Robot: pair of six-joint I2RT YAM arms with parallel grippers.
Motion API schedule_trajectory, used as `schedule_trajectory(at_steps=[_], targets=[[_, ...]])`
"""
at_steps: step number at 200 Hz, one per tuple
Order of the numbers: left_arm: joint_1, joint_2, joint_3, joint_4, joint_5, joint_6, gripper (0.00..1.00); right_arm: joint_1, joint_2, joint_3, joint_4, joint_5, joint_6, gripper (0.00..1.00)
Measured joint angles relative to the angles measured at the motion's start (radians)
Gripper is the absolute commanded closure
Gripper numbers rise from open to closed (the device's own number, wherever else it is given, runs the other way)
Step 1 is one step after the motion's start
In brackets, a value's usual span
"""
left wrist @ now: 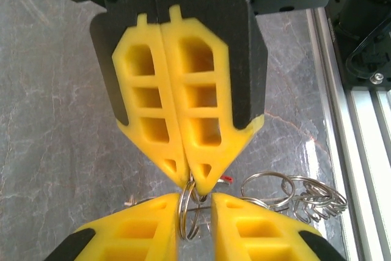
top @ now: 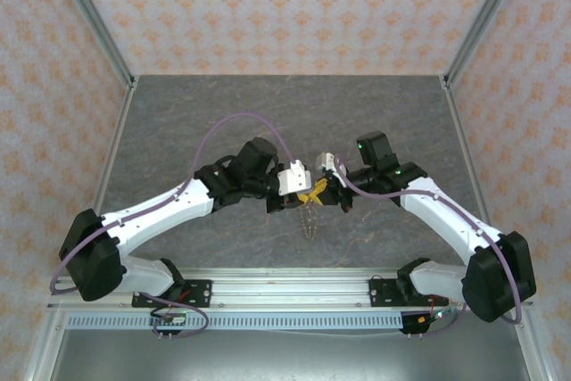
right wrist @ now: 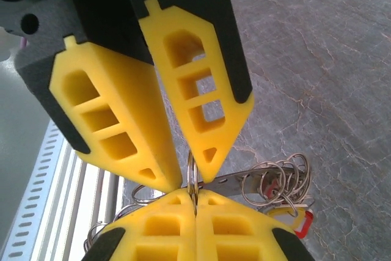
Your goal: Put the keys on the keyring
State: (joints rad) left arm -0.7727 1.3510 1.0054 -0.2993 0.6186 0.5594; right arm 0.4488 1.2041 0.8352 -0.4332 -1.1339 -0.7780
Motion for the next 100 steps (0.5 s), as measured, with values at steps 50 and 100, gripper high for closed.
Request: schedule_trajectory(at_steps=[50,100], targets=[[0.000,0.000,0.000,-0.016,-0.029,-0.001,0.87,0.000,0.000,0.000,0.000,0.000,-0.005,1.00],[0.000,0.000,0.000,-0.019,-0.029,-0.001,0.92,-0.001,0.000,0.000,0.000,0.005,-0.009,1.00]])
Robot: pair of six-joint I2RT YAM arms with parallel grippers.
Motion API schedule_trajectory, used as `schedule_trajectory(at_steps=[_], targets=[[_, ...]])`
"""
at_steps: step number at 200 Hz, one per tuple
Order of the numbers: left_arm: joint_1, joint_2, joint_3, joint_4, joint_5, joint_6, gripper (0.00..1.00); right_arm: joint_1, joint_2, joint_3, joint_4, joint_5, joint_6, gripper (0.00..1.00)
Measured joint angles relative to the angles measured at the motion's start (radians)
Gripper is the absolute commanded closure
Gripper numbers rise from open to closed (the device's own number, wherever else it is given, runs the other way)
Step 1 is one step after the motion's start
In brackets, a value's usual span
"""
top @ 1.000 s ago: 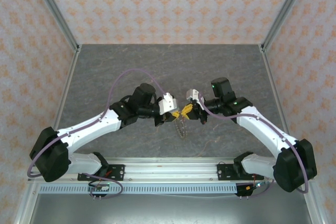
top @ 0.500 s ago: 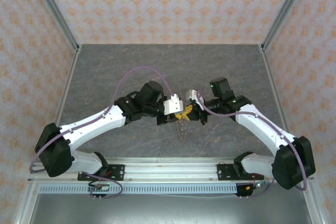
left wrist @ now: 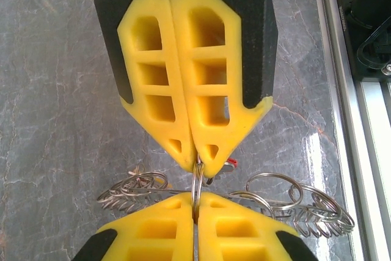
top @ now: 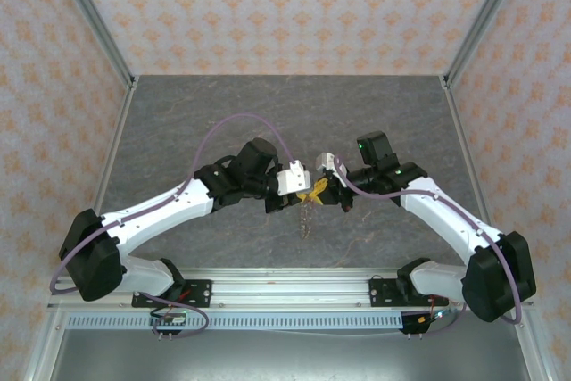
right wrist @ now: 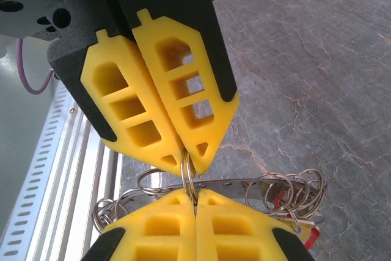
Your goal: Put the keys on the keyring
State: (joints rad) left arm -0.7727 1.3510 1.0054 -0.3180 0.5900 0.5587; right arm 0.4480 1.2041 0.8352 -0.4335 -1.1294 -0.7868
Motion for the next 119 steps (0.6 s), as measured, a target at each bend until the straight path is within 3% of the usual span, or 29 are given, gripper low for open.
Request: schedule_trajectory(at_steps=[12,73,119], targets=[[0.000,0.000,0.000,-0.001,0.000,-0.002,1.00,0.000,-0.001,0.000,0.000,0.000,0.000,1.00],[0.009,-0.002,-0.017,0.042,0.035,-0.039,1.00,0.000,-0.040,-0.030,0.035,0.026,0.020,0.87],[0.043,-0.015,-0.104,0.152,0.096,-0.106,1.00,0.000,-0.051,-0.101,0.129,0.029,0.077,0.87]])
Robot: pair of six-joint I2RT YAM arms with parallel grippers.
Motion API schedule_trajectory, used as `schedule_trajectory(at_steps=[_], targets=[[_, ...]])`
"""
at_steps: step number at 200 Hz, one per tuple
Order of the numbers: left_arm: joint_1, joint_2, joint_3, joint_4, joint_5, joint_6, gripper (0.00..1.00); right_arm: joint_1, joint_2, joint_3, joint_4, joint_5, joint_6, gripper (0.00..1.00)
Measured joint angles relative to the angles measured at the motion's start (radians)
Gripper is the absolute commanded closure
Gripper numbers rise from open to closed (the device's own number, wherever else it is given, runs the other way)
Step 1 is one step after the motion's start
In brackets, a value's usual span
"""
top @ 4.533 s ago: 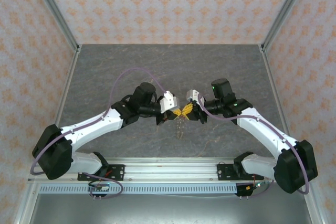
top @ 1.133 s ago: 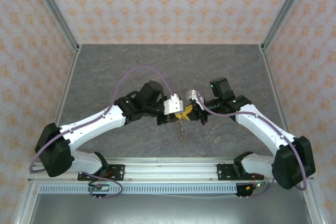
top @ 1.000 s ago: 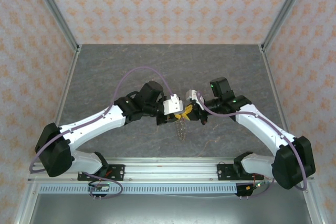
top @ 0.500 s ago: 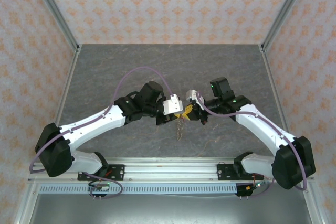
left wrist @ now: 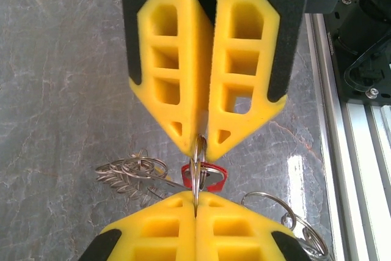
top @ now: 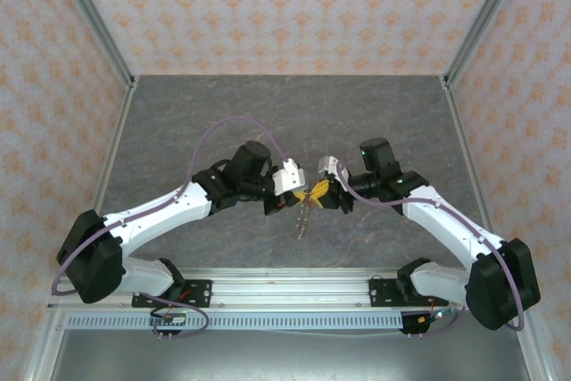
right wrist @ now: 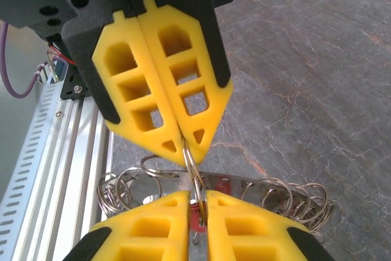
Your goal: Put the keys on the keyring
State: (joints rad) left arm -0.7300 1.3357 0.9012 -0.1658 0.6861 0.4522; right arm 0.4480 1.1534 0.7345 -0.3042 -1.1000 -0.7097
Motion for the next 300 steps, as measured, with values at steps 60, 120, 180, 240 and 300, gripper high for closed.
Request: schedule_trajectory(at_steps=[60,120,180,240,300], targets=[[0.013,-0.005,-0.028,0.071,0.024,-0.034,1.00,-0.004,0.000,-0.015,0.048,0.016,0.042,1.00],[0.013,-0.019,-0.084,0.165,0.012,-0.068,1.00,-0.004,-0.013,-0.035,0.052,0.054,0.095,1.00],[0.013,-0.019,-0.141,0.285,0.004,-0.125,1.00,-0.004,-0.011,-0.039,0.063,0.082,0.263,1.00],[0.013,-0.019,-0.186,0.372,-0.015,-0.176,1.00,-0.004,0.005,-0.046,0.089,0.083,0.422,1.00],[0.013,-0.019,-0.211,0.429,-0.040,-0.206,1.00,-0.005,0.041,-0.048,0.111,0.102,0.598,1.00]])
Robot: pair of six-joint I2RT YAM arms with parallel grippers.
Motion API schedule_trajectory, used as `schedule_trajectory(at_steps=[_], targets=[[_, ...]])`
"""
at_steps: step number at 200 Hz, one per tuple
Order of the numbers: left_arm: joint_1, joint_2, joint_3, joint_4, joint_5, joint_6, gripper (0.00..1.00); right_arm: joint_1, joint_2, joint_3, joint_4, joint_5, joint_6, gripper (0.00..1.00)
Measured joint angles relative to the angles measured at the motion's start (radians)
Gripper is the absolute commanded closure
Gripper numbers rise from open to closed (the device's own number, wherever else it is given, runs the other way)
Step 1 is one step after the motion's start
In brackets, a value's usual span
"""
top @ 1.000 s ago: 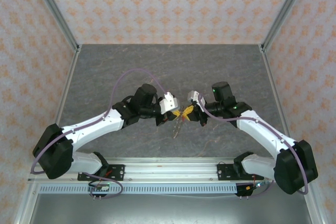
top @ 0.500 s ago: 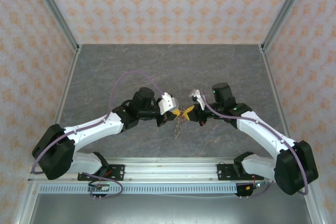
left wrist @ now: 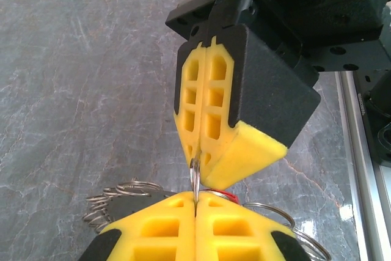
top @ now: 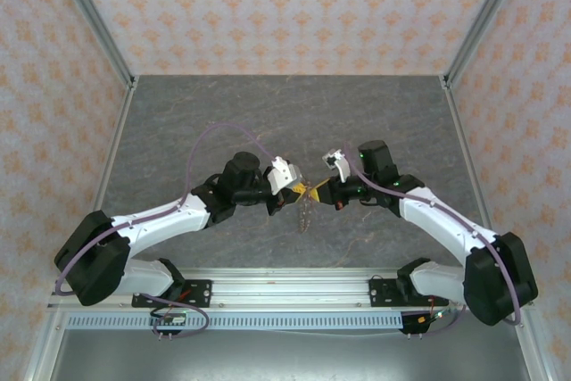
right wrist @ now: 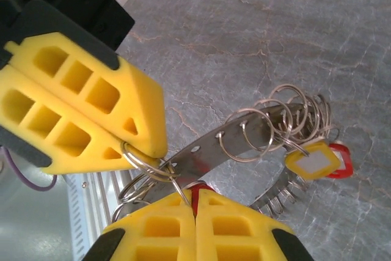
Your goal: Put the keys on the keyring
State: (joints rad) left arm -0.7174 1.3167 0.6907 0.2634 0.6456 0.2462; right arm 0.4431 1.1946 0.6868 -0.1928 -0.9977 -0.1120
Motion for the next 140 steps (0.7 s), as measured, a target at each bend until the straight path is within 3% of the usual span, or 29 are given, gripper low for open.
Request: schedule_trajectory(at_steps=[110,128,140], targets=[[0.000,0.000,-0.006,0.062,0.003,-0.003,1.00,-0.019,0.014,-0.010,0.005,0.022,0.089,1.00],[0.000,0.000,-0.003,0.046,0.000,0.014,0.91,-0.019,-0.006,-0.011,0.008,0.021,0.087,1.00],[0.000,0.000,-0.002,0.029,-0.002,0.022,0.90,-0.019,-0.015,-0.011,0.007,0.019,0.081,1.00]])
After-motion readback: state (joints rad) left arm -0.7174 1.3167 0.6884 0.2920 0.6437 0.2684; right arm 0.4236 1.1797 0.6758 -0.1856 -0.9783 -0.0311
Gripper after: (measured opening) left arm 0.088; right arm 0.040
